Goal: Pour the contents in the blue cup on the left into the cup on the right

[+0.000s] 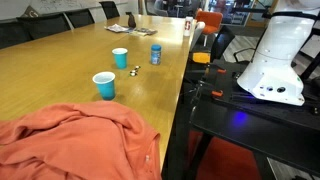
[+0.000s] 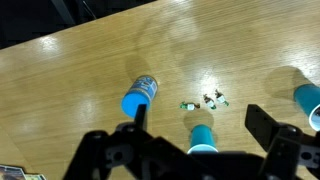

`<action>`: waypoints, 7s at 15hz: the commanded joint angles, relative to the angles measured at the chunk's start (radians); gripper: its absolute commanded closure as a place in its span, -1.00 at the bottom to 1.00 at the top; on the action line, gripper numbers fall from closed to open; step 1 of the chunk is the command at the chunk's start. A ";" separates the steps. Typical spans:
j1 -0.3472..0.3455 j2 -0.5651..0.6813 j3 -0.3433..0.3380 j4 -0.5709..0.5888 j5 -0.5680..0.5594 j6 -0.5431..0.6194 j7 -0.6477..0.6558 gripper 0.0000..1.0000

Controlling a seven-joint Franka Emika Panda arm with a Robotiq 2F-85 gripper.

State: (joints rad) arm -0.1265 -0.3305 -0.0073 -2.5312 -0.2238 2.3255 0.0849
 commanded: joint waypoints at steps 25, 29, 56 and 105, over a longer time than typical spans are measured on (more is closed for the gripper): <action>0.136 0.094 0.052 0.106 0.073 0.027 -0.003 -1.00; 0.156 0.155 0.054 0.168 0.102 0.017 -0.022 -1.00; 0.318 0.939 0.050 0.534 0.169 0.480 -0.017 -1.00; 0.220 0.713 -0.060 0.700 -0.063 0.048 -0.058 0.98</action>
State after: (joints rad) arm 0.0773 0.3879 -0.0275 -1.8638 -0.1761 2.4225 0.0248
